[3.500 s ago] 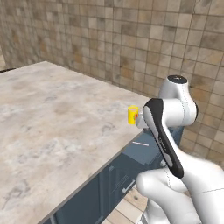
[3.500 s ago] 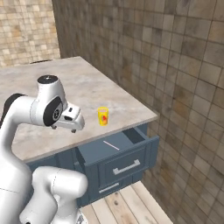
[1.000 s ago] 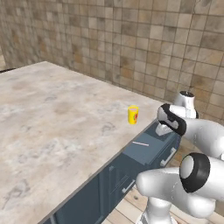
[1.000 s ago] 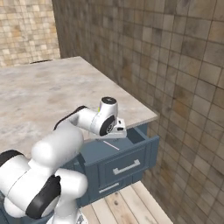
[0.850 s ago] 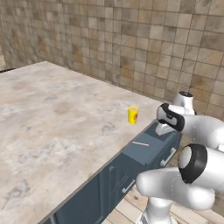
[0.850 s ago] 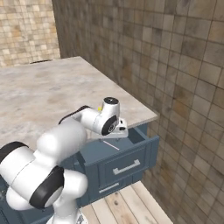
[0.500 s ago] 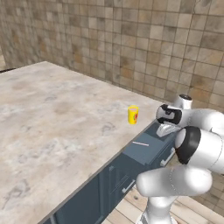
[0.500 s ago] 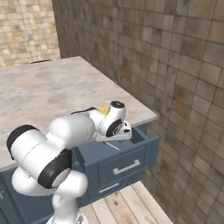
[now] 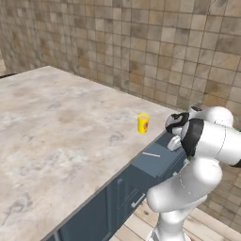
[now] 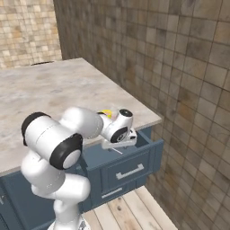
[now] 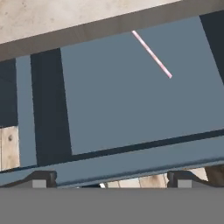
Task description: Pick up the straw from the right drawer and put it inside the smoothie cup.
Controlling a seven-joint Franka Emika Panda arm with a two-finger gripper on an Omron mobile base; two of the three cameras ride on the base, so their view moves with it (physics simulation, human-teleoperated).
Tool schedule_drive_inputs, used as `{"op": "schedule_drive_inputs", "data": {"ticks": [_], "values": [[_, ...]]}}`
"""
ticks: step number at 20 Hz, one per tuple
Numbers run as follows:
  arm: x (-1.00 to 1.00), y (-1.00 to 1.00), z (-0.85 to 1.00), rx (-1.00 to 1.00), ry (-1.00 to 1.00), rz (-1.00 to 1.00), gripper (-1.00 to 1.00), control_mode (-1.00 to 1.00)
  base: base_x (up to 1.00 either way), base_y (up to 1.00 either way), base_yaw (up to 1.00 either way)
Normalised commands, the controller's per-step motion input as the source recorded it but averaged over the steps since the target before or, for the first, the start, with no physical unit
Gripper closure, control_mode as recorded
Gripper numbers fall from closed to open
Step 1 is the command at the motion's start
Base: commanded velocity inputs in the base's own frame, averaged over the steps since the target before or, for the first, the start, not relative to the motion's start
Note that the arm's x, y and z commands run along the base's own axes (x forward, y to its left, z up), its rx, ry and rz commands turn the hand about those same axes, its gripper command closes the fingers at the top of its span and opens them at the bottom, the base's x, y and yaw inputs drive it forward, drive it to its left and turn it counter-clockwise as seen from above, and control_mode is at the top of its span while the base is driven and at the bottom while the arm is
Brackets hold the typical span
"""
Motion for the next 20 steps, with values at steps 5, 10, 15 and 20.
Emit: {"op": "schedule_drive_inputs", "data": {"ticks": [5,10,15,20], "values": [[0.3,0.0,-0.28,0.03,0.03,0.08,-1.0,-1.0,0.0,0.0,0.0],[0.32,-0.09,-0.35,0.03,0.03,0.08,-1.0,-1.0,0.0,0.0,0.0],[0.4,-0.11,-0.33,0.04,0.05,0.08,-1.0,-1.0,0.0,0.0,0.0],[0.38,-0.08,-0.36,0.01,0.12,0.08,-1.0,-1.0,0.0,0.0,0.0]]}}
